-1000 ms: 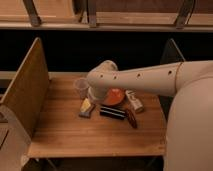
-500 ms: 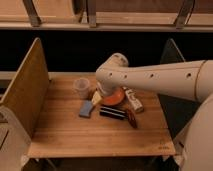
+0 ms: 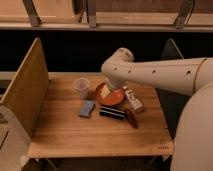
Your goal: Stand the bottle upright
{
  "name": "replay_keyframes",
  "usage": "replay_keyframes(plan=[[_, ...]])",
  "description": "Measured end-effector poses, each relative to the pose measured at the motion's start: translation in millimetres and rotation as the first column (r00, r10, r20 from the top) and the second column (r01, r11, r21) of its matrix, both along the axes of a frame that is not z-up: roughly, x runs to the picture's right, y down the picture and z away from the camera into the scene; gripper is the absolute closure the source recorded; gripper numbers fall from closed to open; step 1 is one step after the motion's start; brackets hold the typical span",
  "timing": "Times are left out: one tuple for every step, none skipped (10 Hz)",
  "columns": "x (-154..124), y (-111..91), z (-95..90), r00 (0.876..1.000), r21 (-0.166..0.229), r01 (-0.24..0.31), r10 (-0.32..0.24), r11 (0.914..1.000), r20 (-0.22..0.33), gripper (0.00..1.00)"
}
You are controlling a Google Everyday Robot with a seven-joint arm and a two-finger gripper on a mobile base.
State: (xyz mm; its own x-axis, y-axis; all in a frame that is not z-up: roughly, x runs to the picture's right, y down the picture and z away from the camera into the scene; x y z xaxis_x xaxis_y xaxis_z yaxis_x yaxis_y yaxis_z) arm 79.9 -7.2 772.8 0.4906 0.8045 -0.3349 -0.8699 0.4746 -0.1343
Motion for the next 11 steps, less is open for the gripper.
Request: replay_keyframes(plan=[[15, -10, 8.8, 1.0, 0.009, -0.005, 0.005, 0.9999, -0.025, 0.2], [29, -21, 21.3, 0.999, 0.02, -0.025, 0.025, 0.9995, -0.046, 0.2], [41, -27, 31.9, 0.997, 0.026, -0.056, 0.058, 0.9981, -0.058, 0.2], [48, -30, 35.7, 0.995, 0.03, -0.073, 0.075, 0.9969, -0.064, 0.2], [50, -31, 36.0, 0.995, 0.031, -0.076, 0.078, 0.9966, -0.065, 0.2], [47, -31, 36.4, 0.995, 0.031, -0.073, 0.075, 0.9968, -0.062, 0.2], [46, -31, 36.3, 0.995, 0.03, -0.072, 0.074, 0.9969, -0.061, 0.2], [47, -30, 36.8, 0.995, 0.028, -0.074, 0.076, 0.9969, -0.062, 0.2], [54, -28, 43.9, 0.991, 0.015, -0.102, 0.103, 0.9947, -0.082, 0.2], [70, -25, 54.8, 0.983, -0.002, -0.141, 0.14, 0.9899, -0.122, 0.2], [92, -24, 67.2, 0.97, -0.018, -0.181, 0.175, 0.9833, -0.169, 0.2]])
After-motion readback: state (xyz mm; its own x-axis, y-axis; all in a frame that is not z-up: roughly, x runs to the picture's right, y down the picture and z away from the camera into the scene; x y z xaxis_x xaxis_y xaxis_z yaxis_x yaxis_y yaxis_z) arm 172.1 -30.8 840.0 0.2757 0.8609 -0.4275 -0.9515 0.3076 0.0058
